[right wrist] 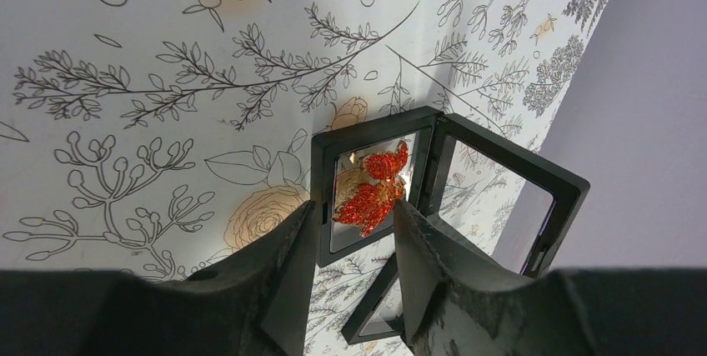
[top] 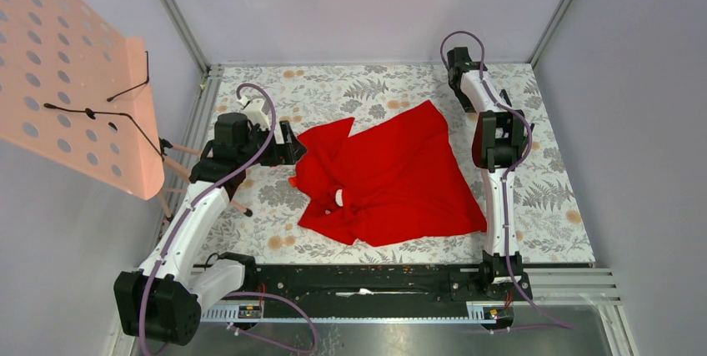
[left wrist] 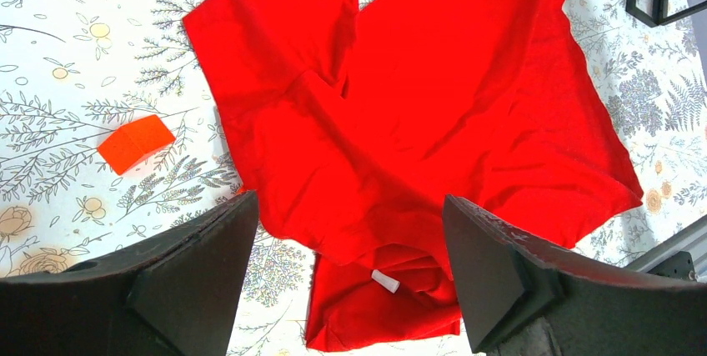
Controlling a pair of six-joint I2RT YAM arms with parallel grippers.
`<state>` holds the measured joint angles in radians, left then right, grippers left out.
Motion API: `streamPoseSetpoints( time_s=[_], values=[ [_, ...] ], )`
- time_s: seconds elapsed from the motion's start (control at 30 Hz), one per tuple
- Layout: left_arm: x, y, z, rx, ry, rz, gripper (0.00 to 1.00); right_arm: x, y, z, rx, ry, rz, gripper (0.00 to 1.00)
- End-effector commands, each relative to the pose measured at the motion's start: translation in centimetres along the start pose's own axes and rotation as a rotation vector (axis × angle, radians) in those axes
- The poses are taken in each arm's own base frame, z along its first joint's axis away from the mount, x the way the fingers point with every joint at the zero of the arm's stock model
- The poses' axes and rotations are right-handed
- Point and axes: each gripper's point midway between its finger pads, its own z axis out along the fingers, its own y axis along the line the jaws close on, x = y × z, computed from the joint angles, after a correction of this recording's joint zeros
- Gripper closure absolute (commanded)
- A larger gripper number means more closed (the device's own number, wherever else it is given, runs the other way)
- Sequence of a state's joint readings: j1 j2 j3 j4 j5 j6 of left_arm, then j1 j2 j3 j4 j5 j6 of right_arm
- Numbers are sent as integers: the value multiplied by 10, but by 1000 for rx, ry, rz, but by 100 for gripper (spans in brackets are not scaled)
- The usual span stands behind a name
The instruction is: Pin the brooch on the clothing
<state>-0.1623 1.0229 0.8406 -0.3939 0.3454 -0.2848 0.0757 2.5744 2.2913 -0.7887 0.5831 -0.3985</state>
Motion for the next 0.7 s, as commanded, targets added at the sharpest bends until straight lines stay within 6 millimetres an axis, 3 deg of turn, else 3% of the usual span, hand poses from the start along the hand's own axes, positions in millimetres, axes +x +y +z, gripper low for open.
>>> streamPoseSetpoints(
  time_s=[0.0,0.67],
  values=[
    [-12,-5,1,32,-46,12,13,-4,-8,0,10,-12,-6,55],
    [-11,-4,3,37,-41,3,13,0,-9,6,23,12,-16,60]
  ],
)
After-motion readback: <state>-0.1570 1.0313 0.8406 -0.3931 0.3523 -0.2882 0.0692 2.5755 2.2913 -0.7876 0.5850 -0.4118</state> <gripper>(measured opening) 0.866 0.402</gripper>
